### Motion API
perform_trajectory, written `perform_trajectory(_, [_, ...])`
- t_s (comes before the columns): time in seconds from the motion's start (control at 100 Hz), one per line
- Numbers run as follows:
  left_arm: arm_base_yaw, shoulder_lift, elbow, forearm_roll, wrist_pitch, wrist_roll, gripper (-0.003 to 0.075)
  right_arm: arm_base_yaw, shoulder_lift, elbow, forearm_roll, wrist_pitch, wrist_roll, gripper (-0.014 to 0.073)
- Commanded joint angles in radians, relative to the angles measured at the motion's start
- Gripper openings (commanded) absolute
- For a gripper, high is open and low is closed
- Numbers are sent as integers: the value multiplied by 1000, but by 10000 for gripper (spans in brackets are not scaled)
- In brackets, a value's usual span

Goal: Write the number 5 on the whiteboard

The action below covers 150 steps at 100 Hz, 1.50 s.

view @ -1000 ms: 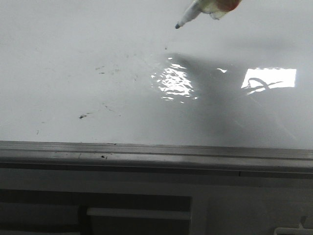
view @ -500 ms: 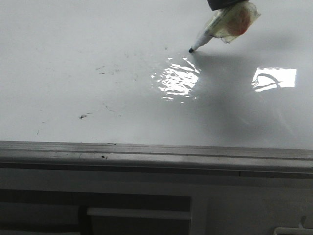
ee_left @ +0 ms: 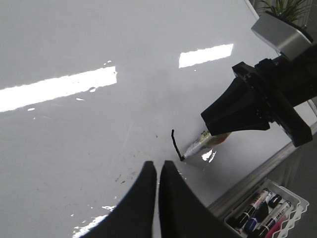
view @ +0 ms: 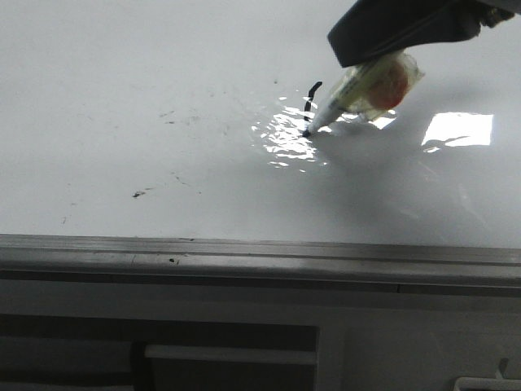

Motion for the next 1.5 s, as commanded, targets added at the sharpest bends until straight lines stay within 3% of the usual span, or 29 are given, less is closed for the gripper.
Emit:
perform_trajectory(0.0, [3, 5, -28, -23, -29, -11, -20, -12, 13, -2, -30, -12, -5, -59])
perform_trajectory(0.69, [3, 5, -28, -23, -31, -11, -20, -89, -50, 4, -29, 136, 26, -58])
perform_trajectory(1.02, [3, 5, -28, -22, -35, -11, -20, 48, 71, 20, 17, -62, 41, -58])
perform_trajectory(1.16, [3, 5, -28, -22, -41, -11, -20, 59, 99, -2, 17, -50, 41, -59])
perform_trajectory(1.32, [3, 5, -28, -22, -49, -11, -20, 59, -4, -58, 17, 26, 39, -59])
perform_trajectory(1.49, [3, 5, -28, -22, -49, -11, -20, 51, -117, -64, -7, -32, 39, -59])
